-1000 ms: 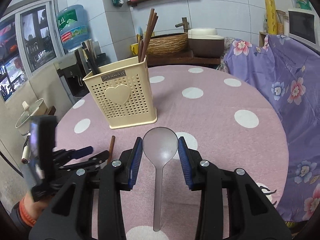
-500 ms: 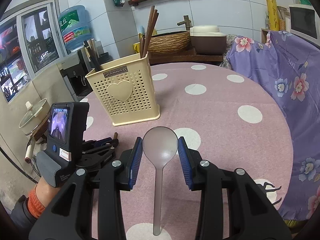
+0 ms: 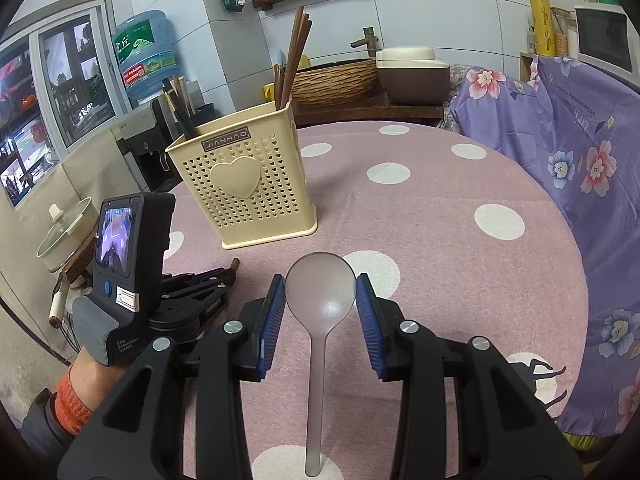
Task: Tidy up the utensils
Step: 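Grasp the last brown chopstick with the left tool while the right tool lifts the spoon, then lower the spoon and chopstick into the beige holder with both tools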
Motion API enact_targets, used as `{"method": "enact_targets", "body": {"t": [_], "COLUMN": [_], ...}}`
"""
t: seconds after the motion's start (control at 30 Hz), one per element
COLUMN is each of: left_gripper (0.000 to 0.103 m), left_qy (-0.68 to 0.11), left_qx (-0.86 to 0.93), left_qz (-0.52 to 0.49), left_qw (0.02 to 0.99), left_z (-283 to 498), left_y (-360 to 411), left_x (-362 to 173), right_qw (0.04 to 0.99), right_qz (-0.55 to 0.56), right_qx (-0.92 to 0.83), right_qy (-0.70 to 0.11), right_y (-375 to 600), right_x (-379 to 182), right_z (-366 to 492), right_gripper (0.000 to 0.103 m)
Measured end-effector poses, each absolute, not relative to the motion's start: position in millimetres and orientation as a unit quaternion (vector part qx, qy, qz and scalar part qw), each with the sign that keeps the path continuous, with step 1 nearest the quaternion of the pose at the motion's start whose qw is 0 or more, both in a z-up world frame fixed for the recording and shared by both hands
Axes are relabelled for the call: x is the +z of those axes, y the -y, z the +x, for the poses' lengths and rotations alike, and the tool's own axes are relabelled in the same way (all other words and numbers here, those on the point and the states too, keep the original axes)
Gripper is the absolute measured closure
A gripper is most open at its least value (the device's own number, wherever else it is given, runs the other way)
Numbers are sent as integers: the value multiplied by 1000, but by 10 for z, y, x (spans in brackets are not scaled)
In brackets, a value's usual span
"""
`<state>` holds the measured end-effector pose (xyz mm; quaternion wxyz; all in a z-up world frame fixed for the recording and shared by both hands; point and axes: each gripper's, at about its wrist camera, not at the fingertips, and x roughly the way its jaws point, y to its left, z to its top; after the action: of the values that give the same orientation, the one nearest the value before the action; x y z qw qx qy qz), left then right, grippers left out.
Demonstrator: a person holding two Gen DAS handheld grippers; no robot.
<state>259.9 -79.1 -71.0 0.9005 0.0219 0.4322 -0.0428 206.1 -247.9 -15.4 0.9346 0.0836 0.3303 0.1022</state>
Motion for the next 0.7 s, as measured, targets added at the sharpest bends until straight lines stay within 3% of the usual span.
{"method": "enact_targets", "body": {"t": [0.5,0.7], "left_gripper": [95,95], "left_qy": [-299,-264], "left_qx": [-118,-117], "left_qz": [-62,-66], "left_qw": [945,955], "left_z": [2032,1893], "left_y": [331,184], "left_x": [439,654], "right_qw": [938,941], "right_qz": [91,89], "right_qx": [109,115], "right_qy": [-316,-305], "right_y": [2488,2453], "right_x": [-81,3], "right_z": [2031,2010], "right_gripper": [66,66]}}
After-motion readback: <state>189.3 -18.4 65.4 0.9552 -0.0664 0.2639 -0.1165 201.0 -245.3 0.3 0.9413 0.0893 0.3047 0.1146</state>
